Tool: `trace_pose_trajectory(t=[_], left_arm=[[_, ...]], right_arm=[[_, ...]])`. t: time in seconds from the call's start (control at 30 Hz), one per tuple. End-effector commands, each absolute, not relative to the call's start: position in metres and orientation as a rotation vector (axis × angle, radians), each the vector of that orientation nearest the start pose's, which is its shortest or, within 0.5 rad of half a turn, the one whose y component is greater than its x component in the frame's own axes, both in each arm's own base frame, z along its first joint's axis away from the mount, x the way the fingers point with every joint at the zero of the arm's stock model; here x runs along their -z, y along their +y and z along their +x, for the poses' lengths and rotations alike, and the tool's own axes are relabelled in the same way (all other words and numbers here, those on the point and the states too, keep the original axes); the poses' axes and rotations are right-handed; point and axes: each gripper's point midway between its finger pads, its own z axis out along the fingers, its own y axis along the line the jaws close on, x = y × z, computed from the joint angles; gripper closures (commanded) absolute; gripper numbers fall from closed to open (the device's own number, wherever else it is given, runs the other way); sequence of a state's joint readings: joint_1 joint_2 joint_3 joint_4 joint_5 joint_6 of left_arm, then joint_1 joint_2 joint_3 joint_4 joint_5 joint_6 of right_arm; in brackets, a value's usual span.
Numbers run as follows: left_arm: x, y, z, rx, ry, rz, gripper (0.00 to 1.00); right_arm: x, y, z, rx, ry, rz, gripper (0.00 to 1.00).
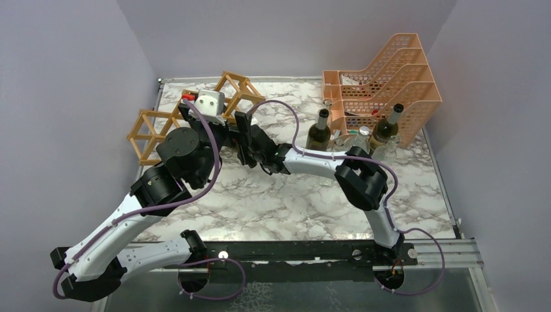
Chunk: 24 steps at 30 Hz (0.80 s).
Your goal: Put the wine bottle on the wine rack
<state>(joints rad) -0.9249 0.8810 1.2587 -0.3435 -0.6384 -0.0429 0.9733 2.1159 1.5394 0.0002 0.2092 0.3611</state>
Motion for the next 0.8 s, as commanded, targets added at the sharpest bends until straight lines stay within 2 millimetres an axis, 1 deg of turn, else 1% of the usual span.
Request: trace_pose_trajectory(t=[0.0,0.13,0.23,0.33,0.43,0.5,0.6,0.67,0.77], left_arm=[[-0.443,-0.154,0.242,0.305,1.522,0.168,0.01],[-0.444,-0.153,0.242,0.299,1.522,0.167,0.01],[-0.444,-0.153,0.243,0.296,1.524,0.168,0.01],[-0.444,-0.155,0.243,0.296,1.526,0.171,0.01],[-0.443,-0.155,0.244,0.291,1.529,0.174,0.01],[-0.443,-0.155,0.244,0.292,1.529,0.175,0.01],[-0.443,-0.154,0.243,0.292,1.528,0.173,0.01],[-0.443,-0.154,0.243,0.292,1.529,0.172,0.01],[-0.442,-0.153,0.242,0.295,1.53,0.169,0.01]], right_arm=[[-0.15,0.486,0.382,-0.632,1.938,-0.308,0.96],[-0.155,0.502,0.381,-0.726,1.894,-0.4,0.92],[-0.152,0.514,0.381,-0.757,1.879,-0.452,0.88],[-0.15,0.521,0.386,-0.765,1.883,-0.448,0.87],[-0.146,0.522,0.395,-0.752,1.901,-0.404,0.86],[-0.141,0.518,0.402,-0.731,1.922,-0.358,0.84],[-0.132,0.505,0.413,-0.678,1.963,-0.275,0.84],[-0.127,0.493,0.418,-0.645,1.993,-0.227,0.86],[-0.117,0.468,0.423,-0.595,2.04,-0.136,0.88]])
